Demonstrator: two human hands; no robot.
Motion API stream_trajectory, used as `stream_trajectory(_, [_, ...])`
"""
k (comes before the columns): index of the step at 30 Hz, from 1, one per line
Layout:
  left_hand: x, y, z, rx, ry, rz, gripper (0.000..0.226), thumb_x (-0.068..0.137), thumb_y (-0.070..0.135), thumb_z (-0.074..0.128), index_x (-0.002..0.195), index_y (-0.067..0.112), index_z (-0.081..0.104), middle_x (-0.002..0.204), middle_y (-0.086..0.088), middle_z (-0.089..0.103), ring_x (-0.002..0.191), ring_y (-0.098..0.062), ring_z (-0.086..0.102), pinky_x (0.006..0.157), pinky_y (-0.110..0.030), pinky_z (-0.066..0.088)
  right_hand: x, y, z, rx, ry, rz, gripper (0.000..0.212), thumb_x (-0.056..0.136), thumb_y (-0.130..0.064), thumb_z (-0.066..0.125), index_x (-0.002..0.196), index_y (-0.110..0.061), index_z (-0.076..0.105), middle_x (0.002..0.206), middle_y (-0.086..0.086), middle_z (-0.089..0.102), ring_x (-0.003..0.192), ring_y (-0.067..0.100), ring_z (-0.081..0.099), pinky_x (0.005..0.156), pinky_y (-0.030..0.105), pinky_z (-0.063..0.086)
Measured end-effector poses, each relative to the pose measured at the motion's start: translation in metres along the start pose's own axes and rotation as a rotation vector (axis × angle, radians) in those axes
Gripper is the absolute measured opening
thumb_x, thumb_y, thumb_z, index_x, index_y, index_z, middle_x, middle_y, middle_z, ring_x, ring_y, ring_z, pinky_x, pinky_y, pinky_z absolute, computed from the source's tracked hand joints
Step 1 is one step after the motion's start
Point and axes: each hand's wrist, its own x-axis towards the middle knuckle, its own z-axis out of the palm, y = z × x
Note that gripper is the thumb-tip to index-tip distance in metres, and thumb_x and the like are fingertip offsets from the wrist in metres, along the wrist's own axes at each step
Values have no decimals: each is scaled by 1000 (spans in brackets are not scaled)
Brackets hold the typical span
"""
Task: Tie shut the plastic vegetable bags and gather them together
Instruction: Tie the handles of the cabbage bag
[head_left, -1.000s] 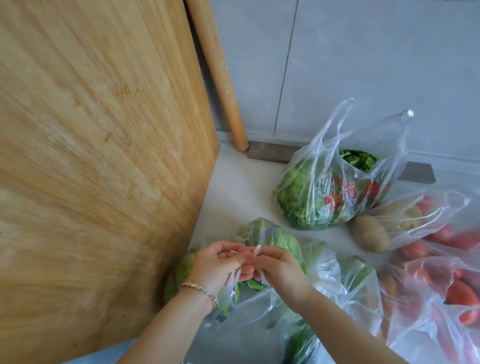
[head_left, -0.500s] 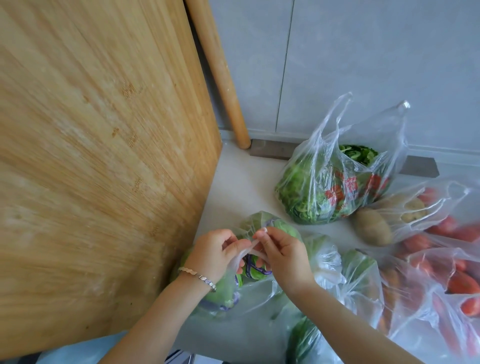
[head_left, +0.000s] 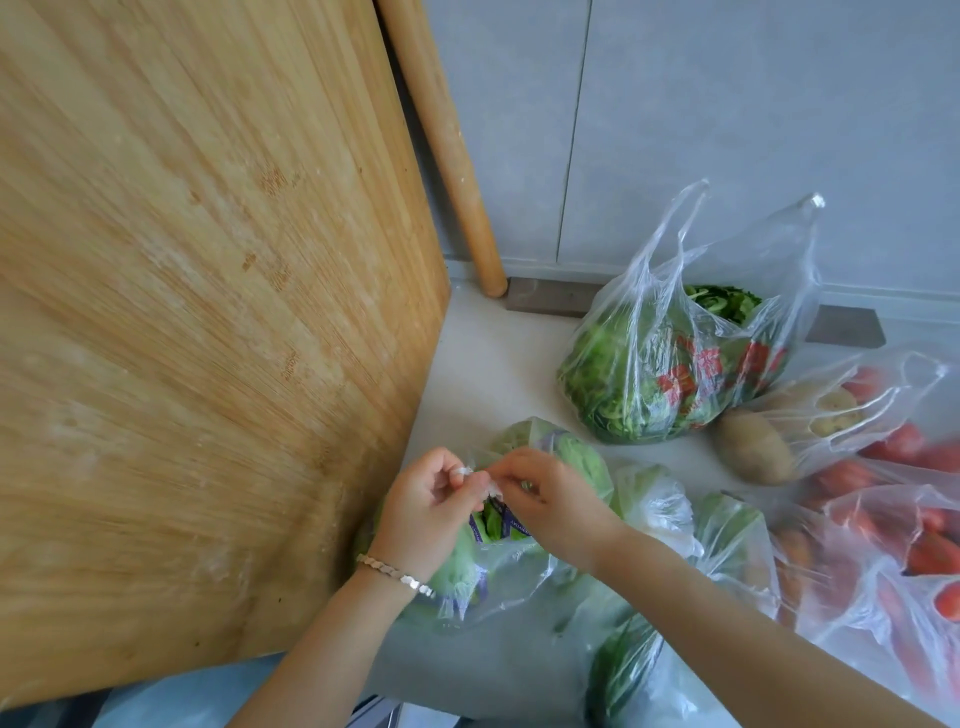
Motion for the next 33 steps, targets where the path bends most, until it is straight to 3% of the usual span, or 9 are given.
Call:
stream_trajectory(4, [4, -3, 3, -5, -45, 11, 33, 79, 8, 65, 59, 14, 39, 55, -5, 46, 55, -24, 46, 57, -34, 42, -12, 1, -15, -23, -188, 21, 23, 87, -1, 47, 95, -8, 67, 75, -13, 56, 64, -10, 52, 62, 4, 39])
stream_trajectory(6, [4, -4, 4, -22, -67, -14, 32, 79, 9, 66, 60, 14, 41, 57, -8, 51, 58, -25, 54, 66, -42, 49, -11, 5, -15, -13, -204, 19, 16, 88, -5, 52, 93, -5, 67, 82, 0, 64, 74, 3, 58, 70, 11, 44])
stream_trajectory(10, [5, -2, 7, -108, -44, -103, 31, 83, 6, 61, 62, 11, 39, 57, -5, 50, 59, -18, 50, 65, -27, 46, -9, 9, -5, -7, -49, 33, 9, 80, -10, 65, 80, -1, 66, 58, -6, 50, 50, 5, 42, 51, 13, 34])
stream_trajectory(12, [6, -4, 8, -163, -44, -164, 31, 85, 7, 59, 62, 11, 39, 50, 0, 49, 54, -16, 49, 62, -23, 45, -9, 10, 1, 45, 65, -4, 4, 80, -11, 67, 80, -7, 65, 58, -11, 52, 49, 1, 47, 51, 11, 36])
stream_trajectory(15, [8, -9, 5, -236, -49, -225, 33, 83, 10, 63, 59, 12, 41, 42, 5, 47, 51, -16, 44, 67, -31, 40, -9, 14, 6, 30, 137, -145, 5, 83, -12, 62, 85, -16, 63, 66, -12, 56, 62, -5, 52, 58, 8, 39])
stream_trajectory(19, [10, -7, 3, -283, -52, -267, 32, 84, 5, 60, 57, 10, 42, 37, 5, 47, 45, -13, 43, 57, -24, 40, -13, 19, 8, 78, 93, -270, 7, 84, -21, 57, 85, -28, 54, 88, -12, 52, 81, 1, 52, 74, 17, 46])
stream_trajectory(24, [19, 6, -16, -346, -205, -362, 42, 86, -6, 42, 47, 7, 52, 45, -3, 51, 51, -17, 47, 57, -26, 40, -12, 14, 0, 52, 16, -260, 22, 86, -40, 39, 81, -28, 57, 100, -14, 43, 99, 6, 41, 88, 9, 28])
stream_trajectory(29, [49, 20, -30, 347, -27, -191, 23, 84, 13, 54, 62, 9, 49, 61, -3, 47, 58, -17, 42, 52, -25, 31, -1, 20, 6, -187, 385, -318, 35, 84, -32, 48, 61, -11, 64, 87, -1, 51, 91, 11, 39, 85, 25, 33])
stream_trajectory(33, [79, 1, -28, 577, 23, -360, 33, 84, 5, 46, 53, 12, 35, 56, -2, 39, 52, -16, 38, 48, -24, 29, -12, 56, 33, -467, 395, -324, 33, 82, -30, 48, 56, -13, 59, 73, 3, 52, 76, 17, 33, 64, 30, 39])
